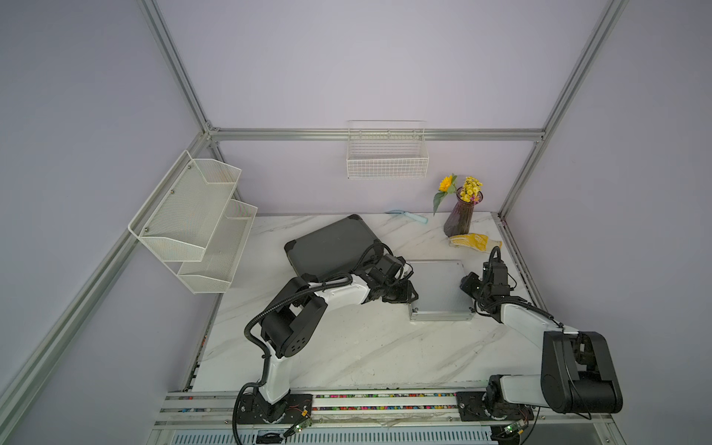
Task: Open the poker set cases
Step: Adjust the poker set case at the center of the board.
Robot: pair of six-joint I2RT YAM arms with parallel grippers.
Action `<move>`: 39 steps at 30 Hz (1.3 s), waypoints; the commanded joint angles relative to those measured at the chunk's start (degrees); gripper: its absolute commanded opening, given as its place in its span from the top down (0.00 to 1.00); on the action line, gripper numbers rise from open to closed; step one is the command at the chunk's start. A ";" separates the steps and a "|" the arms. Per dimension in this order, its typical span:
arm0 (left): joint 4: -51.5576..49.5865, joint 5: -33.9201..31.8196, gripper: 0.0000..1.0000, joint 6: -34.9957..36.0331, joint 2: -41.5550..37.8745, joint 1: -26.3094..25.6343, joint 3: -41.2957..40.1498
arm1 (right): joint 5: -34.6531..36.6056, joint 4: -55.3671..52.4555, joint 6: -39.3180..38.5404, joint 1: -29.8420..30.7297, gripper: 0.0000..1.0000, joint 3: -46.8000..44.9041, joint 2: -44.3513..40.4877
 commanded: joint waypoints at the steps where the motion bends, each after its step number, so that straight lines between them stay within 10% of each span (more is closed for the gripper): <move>1: 6.26 6.81 0.65 -1.65 -1.04 -5.82 -0.75 | -13.38 -1.02 1.54 2.55 0.69 0.22 2.95; 23: -0.42 2.50 0.47 3.76 -11.19 -4.27 -1.11 | -6.50 -6.32 2.87 2.55 0.59 6.04 -2.23; 29: -7.73 -0.56 0.36 13.23 -11.07 1.05 7.48 | -0.55 -14.56 5.67 2.49 0.42 5.42 -13.00; 39: -12.93 -2.12 0.35 19.00 4.37 7.08 27.27 | 1.28 -25.87 11.73 2.58 0.41 -0.64 -27.72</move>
